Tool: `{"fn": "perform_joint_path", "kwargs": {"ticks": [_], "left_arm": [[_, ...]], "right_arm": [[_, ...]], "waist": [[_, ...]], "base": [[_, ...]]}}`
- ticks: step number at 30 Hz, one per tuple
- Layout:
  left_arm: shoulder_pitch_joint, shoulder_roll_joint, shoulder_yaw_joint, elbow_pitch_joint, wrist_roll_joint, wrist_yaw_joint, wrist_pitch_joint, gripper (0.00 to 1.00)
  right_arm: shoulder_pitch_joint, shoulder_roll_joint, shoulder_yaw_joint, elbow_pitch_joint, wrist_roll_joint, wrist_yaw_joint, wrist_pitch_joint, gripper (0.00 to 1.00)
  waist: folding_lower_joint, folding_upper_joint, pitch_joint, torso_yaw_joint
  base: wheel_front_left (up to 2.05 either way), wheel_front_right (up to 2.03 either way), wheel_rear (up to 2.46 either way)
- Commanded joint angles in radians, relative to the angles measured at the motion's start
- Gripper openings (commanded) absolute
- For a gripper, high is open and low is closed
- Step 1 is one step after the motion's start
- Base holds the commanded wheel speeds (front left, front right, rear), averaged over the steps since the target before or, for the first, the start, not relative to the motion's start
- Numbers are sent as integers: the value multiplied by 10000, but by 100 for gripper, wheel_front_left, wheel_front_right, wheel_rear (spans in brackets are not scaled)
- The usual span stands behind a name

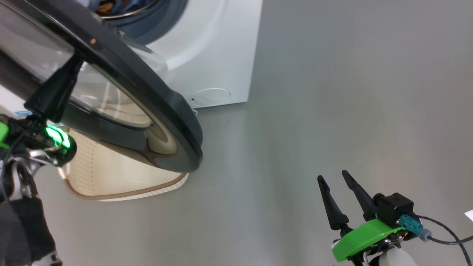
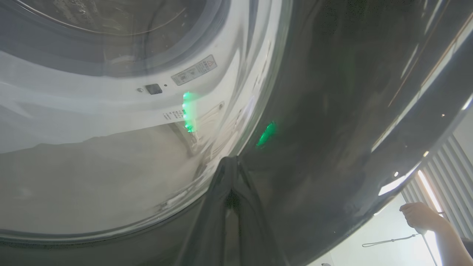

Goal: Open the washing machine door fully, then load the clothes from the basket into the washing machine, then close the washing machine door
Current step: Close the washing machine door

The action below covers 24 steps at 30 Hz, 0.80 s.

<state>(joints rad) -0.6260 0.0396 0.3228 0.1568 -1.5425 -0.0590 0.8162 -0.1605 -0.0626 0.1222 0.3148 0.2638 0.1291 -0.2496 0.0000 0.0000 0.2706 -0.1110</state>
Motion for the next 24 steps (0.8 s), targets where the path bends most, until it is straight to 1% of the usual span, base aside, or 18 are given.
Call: {"fn": "perform_joint_path", "kwargs": {"ticks": [1,5,11,15,24], "left_arm": [[-406,364,213,-179,91,-112,-47,0],[-533,463,290,72,182,-233,-174,0],[-573,493,413,432,236,-413,-361,0],[-550,483,496,536,221,-502,-467,0],[-121,439,651,733,380,-671,-834,0]], "right_arm": [[-226,56,225,-269,142,16,-121,100],[-226,81,175,-318,155,16,-121,100],[-242,102,114,-318,151,16,-121,100],[-250,107,69,-321,120,16,-122,100],[-133,114,64,-252,45,16,-122,100]], "waist": [[0,0,195,-258],[0,0,278,-420],[0,0,277,-442],[0,0,201,-352],[0,0,-291,84]], "base": [[0,0,0],[0,0,0],[0,0,0],[0,0,0],[0,0,0]]}}
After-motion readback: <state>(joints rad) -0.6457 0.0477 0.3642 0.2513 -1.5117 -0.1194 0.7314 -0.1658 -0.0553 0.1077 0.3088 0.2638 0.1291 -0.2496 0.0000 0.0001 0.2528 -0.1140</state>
